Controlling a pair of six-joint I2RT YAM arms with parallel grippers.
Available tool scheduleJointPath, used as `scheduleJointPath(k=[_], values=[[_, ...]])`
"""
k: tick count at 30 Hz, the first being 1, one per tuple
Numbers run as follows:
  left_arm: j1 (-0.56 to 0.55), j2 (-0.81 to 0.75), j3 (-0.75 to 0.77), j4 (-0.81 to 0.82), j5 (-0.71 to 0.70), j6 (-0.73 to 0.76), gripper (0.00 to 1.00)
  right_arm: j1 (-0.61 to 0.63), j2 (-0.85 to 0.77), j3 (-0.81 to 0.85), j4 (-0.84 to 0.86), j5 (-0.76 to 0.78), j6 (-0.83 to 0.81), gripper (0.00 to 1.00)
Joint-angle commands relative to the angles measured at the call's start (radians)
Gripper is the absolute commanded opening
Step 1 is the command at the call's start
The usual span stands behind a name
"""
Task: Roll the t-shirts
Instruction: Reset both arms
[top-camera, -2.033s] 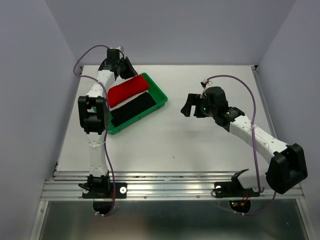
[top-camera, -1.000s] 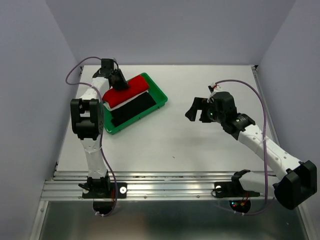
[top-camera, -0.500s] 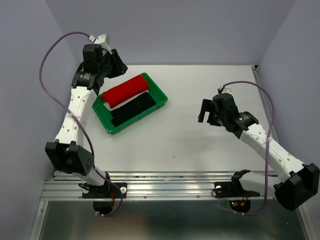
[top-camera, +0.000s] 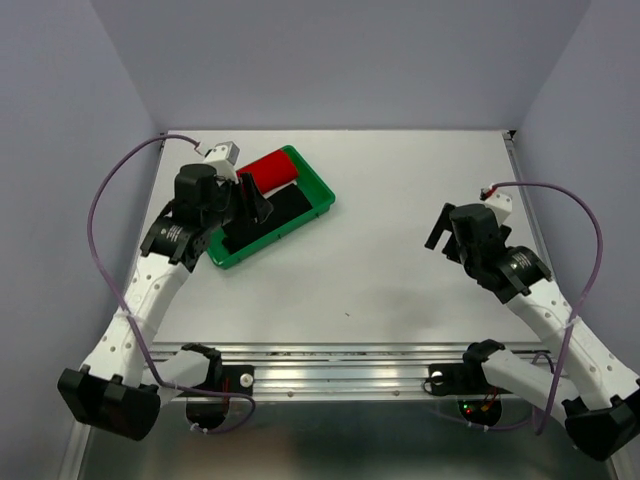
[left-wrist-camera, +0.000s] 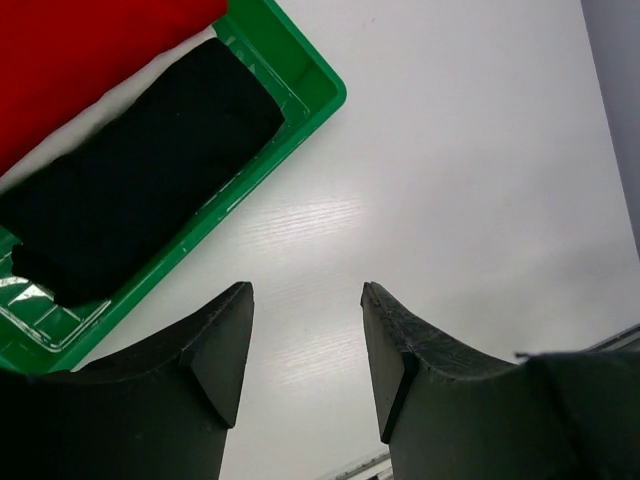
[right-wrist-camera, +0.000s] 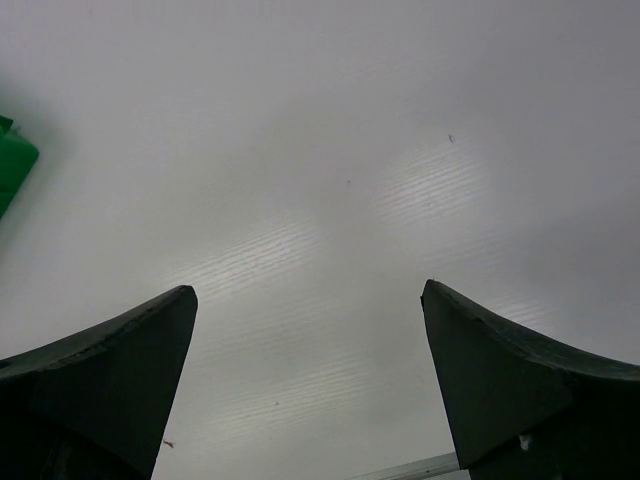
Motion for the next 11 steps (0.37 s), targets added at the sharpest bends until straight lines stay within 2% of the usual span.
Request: scheduleJointPath(k=[1,11], values=[[-0.006,-0.158,-0.071,0.045,-0.017,-0.009,0.6,-0.002,-0.058,-0.034,-0.036,0.065,0.044,1.0],[-0.008,-0.249,-0.274,0.044,-0.034,-0.057,0.64,-0.002,-0.109,-0.082,-0.083,0.071,0.111,1.0]])
